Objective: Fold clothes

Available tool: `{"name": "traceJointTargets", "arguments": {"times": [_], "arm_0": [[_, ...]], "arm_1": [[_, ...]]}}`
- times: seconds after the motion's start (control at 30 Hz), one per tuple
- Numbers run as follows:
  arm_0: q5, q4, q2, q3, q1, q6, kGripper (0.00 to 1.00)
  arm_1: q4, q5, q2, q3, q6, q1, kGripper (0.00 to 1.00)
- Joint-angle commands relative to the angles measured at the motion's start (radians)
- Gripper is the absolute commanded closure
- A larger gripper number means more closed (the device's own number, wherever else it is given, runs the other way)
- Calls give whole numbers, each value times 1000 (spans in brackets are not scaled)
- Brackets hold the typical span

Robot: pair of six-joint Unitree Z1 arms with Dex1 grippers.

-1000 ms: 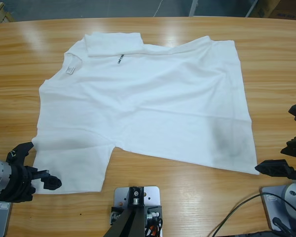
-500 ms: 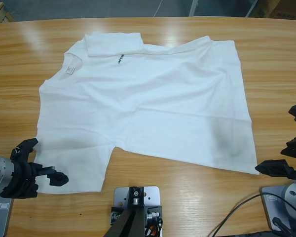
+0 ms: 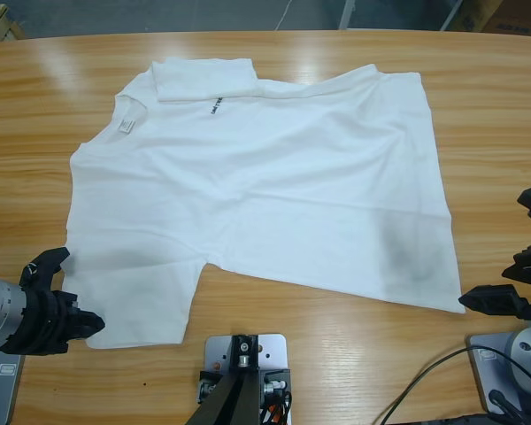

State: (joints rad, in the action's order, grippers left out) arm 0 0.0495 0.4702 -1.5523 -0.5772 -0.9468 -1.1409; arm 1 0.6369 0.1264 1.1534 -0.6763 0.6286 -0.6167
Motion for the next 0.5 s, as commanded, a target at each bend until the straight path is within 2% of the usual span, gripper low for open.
{"name": "traceJointTargets", "arguments": {"times": [0.03, 0.2, 0.37, 0.5], "arm_0": [[10, -7, -21, 0, -9, 24, 1000], [10, -2, -15, -5, -9, 28, 1000], [11, 2, -14, -8, -9, 44, 1000], [15, 7, -14, -10, -9, 49, 1000]], "arm_1": [[-34, -25, 46, 39, 106, -11, 158], [-52, -57, 59, 64, 283, -27, 156], [-60, -134, 109, 97, 674, -126, 144], [-75, -91, 185, 103, 991, -248, 141]]}}
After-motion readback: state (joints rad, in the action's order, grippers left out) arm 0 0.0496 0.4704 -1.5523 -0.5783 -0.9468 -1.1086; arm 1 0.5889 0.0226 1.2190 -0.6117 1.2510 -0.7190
